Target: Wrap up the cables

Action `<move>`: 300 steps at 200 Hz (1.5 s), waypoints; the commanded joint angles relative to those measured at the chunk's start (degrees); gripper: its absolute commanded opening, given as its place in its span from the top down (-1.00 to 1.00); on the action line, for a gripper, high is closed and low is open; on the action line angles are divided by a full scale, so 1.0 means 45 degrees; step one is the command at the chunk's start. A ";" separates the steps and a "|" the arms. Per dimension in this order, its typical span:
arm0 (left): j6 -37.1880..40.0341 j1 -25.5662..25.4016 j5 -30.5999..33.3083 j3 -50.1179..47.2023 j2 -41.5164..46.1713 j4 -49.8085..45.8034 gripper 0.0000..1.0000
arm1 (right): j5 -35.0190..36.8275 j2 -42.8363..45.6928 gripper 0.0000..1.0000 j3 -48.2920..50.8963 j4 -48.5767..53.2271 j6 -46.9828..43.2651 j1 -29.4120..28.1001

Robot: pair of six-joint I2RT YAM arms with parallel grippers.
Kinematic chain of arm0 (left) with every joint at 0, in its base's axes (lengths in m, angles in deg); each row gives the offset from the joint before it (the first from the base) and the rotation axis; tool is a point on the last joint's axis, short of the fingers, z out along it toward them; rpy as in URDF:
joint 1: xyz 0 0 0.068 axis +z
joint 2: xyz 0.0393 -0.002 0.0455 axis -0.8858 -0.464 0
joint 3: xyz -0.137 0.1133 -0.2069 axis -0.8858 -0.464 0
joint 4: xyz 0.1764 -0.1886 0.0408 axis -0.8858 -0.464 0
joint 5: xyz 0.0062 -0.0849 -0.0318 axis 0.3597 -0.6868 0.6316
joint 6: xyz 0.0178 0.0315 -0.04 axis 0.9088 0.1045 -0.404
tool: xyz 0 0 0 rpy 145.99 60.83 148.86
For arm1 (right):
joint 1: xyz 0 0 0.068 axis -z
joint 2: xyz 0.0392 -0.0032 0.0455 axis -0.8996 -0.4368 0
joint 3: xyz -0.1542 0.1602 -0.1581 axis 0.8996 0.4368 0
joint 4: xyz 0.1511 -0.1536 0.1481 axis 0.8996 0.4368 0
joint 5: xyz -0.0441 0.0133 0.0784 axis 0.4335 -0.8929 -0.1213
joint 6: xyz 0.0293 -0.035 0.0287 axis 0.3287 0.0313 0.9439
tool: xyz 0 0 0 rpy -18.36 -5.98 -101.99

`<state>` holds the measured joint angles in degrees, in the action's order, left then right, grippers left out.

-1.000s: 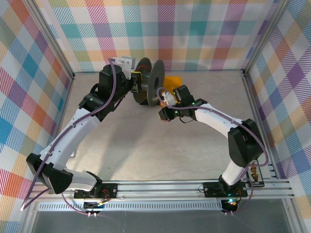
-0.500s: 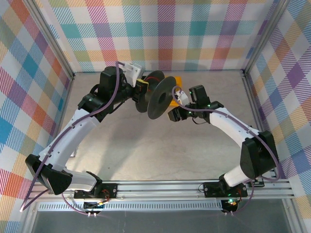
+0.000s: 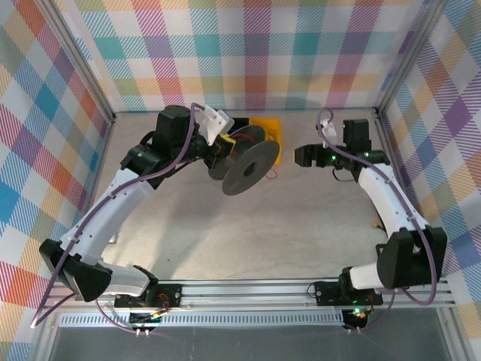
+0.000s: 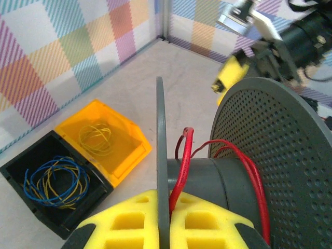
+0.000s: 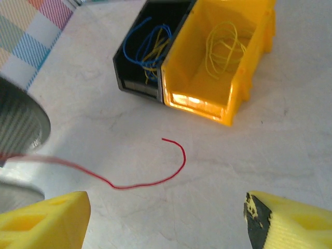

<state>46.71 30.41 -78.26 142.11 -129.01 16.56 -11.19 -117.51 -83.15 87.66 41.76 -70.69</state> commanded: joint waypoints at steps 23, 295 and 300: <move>0.0569 0.0009 -0.1919 0.0014 0.0707 0.1109 1.00 | -0.0960 -0.2425 -0.57 -0.1394 0.1423 0.0421 -0.0111; 0.1342 -0.0030 -0.2457 0.0897 0.0230 0.0124 1.00 | 0.0458 -0.4171 -0.20 -0.1200 0.3613 -0.1260 -0.1869; 0.1337 -0.0030 -0.2448 0.0905 0.0209 0.0109 1.00 | 0.0437 -0.4101 -0.20 -0.1121 0.3608 -0.1250 -0.1875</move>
<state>51.83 30.39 -88.07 142.99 -128.51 14.81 -7.17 -139.14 -89.66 103.00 37.33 -78.82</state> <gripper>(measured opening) 0.091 0.600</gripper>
